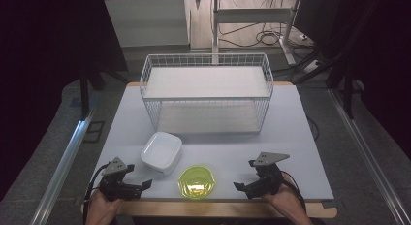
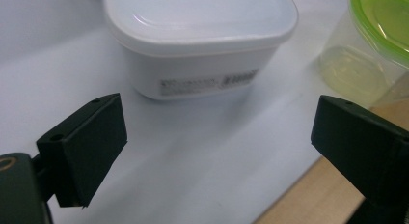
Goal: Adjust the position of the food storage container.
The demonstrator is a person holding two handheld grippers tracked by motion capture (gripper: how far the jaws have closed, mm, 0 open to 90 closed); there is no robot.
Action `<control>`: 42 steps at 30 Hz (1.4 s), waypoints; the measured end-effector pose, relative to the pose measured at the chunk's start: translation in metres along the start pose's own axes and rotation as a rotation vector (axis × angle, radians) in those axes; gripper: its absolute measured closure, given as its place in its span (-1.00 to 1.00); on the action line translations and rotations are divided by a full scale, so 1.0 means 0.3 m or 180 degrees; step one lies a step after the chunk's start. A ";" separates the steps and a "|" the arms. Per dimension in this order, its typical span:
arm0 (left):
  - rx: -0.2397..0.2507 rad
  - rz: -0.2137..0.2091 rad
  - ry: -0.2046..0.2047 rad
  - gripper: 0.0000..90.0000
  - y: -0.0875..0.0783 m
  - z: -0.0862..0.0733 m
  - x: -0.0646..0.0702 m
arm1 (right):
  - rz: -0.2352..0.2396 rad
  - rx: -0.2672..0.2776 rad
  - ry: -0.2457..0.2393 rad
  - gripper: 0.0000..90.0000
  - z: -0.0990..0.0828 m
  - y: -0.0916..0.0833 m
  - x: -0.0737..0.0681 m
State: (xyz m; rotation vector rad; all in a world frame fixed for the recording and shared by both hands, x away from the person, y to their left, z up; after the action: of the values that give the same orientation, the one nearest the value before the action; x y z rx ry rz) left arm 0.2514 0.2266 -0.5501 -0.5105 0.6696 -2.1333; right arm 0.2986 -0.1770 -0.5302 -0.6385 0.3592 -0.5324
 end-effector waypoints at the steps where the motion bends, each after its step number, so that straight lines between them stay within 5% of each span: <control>1: 0.0000 0.0000 0.0000 -0.88 0.000 0.000 0.000 | 0.0000 0.0000 0.0000 -0.99 0.000 0.000 0.000; 3: 0.0118 0.0078 0.0145 -0.88 -0.001 0.002 0.002 | -0.0047 -0.0017 0.0031 -0.88 -0.009 -0.025 0.014; 8: 0.0124 0.0033 0.0240 -0.92 0.014 -0.005 0.009 | -0.0070 -0.0203 0.0257 -0.60 -0.016 -0.033 0.018; 12: 0.0150 0.0050 0.0313 -0.92 0.017 -0.003 0.015 | -0.0117 -0.0291 0.0201 -0.48 -0.020 -0.012 0.011; 21: 0.0134 0.0030 0.0354 -0.90 0.019 0.000 0.030 | -0.0145 -0.0180 0.0063 -0.17 0.004 -0.013 -0.009; 32: 0.0113 0.0081 0.0361 -0.90 0.020 -0.003 0.025 | 0.0083 -0.0175 -0.0343 0.86 0.071 0.016 -0.104; 42: 0.0082 0.0154 0.0406 -0.90 0.025 -0.006 0.019 | 0.0267 -0.0245 -0.0379 1.00 0.137 0.094 -0.191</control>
State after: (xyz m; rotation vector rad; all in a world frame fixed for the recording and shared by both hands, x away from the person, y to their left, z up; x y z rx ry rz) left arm 0.2517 0.2187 -0.5555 -0.3431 0.7171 -2.1391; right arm 0.2816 -0.1061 -0.5087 -0.7230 0.2940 -0.3999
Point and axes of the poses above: each handheld gripper's, and its own axes: y roughly forward along the jaws, z roughly out of its top, x roughly to its right, the point moved 5 cm from there along y, roughly forward along the jaws, and after that the axes turned 2 degrees about y, right-handed, at the moved point
